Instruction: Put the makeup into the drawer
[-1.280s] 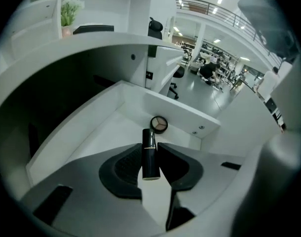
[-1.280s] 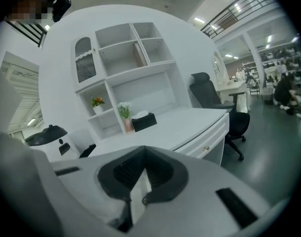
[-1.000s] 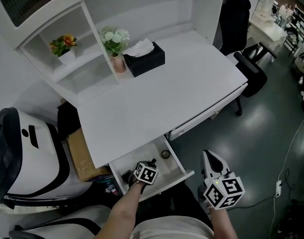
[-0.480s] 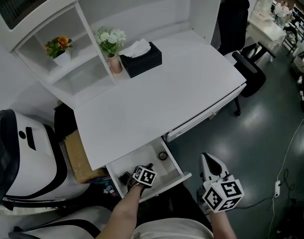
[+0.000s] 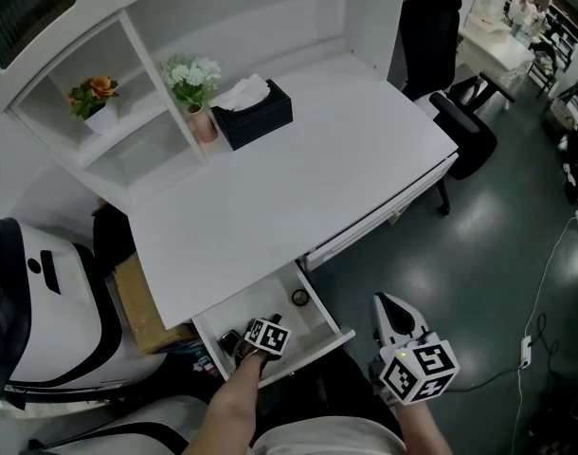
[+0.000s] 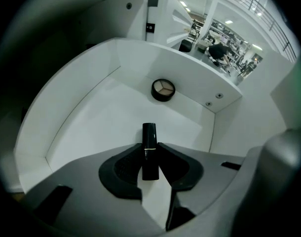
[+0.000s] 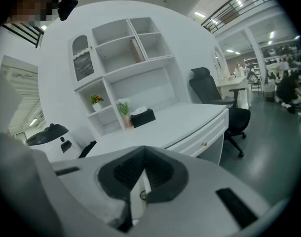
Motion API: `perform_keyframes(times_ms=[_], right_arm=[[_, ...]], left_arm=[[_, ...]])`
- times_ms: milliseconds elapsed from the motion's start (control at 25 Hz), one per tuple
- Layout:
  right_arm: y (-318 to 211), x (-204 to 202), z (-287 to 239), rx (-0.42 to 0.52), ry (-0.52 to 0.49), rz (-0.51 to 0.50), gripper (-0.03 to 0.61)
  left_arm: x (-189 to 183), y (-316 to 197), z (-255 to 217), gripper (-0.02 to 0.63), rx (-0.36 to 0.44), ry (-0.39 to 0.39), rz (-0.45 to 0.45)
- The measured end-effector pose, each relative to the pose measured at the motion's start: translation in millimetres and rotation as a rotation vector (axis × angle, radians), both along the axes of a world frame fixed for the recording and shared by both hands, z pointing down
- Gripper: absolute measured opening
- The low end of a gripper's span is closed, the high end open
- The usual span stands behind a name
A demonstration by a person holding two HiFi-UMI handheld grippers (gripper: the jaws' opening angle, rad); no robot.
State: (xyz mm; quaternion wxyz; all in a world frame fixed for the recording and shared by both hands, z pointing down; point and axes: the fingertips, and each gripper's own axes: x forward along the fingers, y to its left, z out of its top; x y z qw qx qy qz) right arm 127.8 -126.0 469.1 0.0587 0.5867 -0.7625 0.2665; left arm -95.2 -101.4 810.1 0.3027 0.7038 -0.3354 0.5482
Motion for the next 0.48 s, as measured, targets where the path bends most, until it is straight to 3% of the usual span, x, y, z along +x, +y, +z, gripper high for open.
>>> perform_keyframes(times_ms=[480], right_arm=[[-1.1,3.3,3.2,-0.008,-0.002,-0.019,0.002]], left_arm=[[3.0,-0.3,0.5,0.118,-0.015,-0.001,-0.028]])
